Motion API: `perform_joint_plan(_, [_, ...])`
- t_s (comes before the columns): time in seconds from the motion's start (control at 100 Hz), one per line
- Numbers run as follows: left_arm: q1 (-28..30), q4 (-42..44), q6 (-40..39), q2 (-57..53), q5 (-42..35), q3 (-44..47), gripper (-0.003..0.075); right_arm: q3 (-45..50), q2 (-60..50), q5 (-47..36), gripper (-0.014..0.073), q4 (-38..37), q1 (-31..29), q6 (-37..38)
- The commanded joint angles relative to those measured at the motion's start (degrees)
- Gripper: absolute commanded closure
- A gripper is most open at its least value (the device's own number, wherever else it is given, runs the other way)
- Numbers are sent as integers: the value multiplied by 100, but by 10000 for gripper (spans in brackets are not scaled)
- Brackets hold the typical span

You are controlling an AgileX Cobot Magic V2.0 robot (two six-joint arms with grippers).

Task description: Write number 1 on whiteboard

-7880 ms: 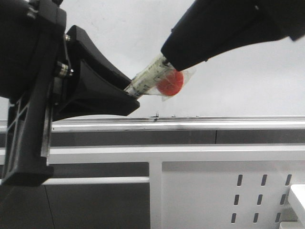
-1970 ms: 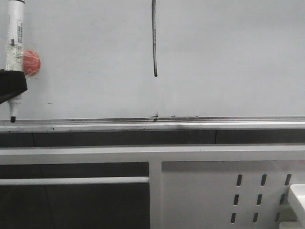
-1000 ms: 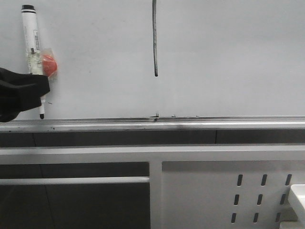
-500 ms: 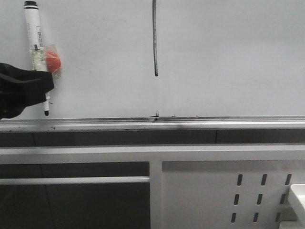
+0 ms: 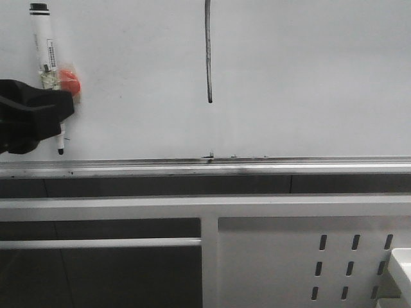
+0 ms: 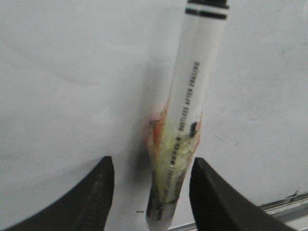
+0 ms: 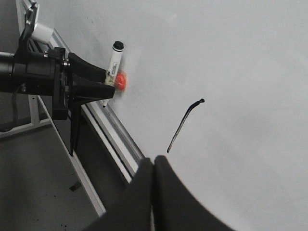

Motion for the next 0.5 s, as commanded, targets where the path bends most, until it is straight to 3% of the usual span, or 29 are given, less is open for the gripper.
perform_joint_plan(0.0, [-6,-22,32,-100,-1303,-118,368,-145,-13,-460,652,-94,-14,-19])
perform_joint_plan(0.35, [-6,642,32,-924,-1303,576,386,-145,-13,-245,652,-94,-14,-19])
perform_joint_plan(0.44, [-6,642,32,-1226,-1303,872,443,-140,-58,-90,652,-94,-14,-19])
perform_joint_plan(0.49, [-6,674,32,-1395,-1303,1016,534,-66,-152,-212,652,-94,-14,-19])
